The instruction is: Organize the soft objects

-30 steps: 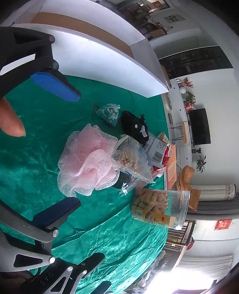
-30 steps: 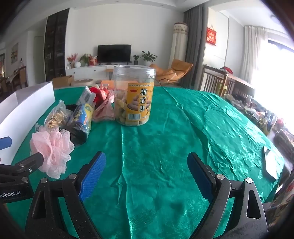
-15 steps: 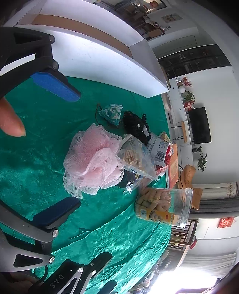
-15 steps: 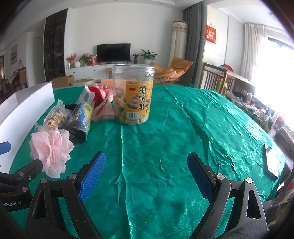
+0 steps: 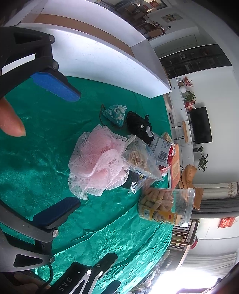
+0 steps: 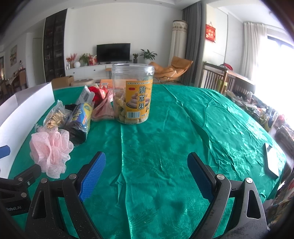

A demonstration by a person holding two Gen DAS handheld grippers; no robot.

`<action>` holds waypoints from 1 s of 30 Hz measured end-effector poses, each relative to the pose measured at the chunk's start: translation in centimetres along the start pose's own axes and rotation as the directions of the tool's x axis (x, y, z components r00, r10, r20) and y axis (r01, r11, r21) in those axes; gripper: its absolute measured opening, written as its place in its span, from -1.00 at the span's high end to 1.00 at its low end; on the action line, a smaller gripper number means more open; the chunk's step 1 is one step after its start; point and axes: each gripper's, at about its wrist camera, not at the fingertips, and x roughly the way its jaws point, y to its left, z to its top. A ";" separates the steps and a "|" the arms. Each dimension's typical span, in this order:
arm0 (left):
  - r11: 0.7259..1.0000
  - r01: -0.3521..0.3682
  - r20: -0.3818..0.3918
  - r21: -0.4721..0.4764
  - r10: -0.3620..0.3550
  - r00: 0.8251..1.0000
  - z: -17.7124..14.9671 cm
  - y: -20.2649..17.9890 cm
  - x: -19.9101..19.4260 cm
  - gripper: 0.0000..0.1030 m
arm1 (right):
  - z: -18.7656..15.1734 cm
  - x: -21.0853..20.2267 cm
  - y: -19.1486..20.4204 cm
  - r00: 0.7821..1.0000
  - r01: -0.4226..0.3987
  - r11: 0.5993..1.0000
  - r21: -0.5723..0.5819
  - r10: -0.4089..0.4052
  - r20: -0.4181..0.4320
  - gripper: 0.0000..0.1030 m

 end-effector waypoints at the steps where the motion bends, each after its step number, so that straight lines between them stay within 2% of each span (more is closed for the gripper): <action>1: 1.000 -0.001 -0.003 0.001 0.001 1.000 0.0 0.0 0.1 -1.00 | 0.0 0.0 0.0 1.000 0.000 1.000 0.001 0.000 0.000 -0.79; 30: 1.000 -0.007 -0.027 0.009 0.007 1.000 -0.5 -0.5 1.0 -1.00 | -0.2 0.6 -0.1 1.000 -0.006 1.000 0.007 0.006 -0.005 -0.79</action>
